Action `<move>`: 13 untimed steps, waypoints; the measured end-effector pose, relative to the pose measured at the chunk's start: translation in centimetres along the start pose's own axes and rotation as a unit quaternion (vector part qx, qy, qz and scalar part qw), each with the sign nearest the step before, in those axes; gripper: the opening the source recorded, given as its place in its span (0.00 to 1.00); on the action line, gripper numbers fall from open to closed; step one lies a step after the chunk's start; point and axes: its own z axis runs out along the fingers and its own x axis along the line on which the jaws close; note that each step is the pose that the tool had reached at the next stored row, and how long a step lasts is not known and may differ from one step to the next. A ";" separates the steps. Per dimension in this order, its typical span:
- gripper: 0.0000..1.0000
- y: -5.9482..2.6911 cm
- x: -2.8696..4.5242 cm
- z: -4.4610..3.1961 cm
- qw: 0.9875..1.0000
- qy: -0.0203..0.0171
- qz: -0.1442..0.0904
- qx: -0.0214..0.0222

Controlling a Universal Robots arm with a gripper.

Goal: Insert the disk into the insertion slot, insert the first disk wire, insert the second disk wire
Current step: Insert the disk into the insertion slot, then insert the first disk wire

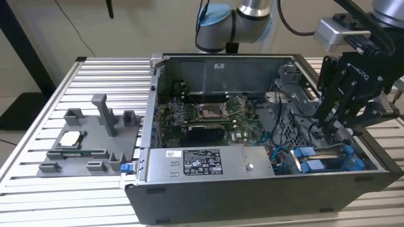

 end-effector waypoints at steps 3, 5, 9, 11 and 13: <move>0.40 0.00 -0.26 0.01 1.000 -0.002 -0.002 0.002; 0.40 0.01 -0.30 0.05 1.000 -0.005 -0.004 0.005; 0.40 0.00 -0.35 0.27 1.000 -0.006 -0.018 0.015; 0.40 -0.01 -0.37 0.38 0.999 -0.006 -0.024 0.020; 0.40 -0.02 -0.41 0.45 0.999 -0.008 -0.030 0.020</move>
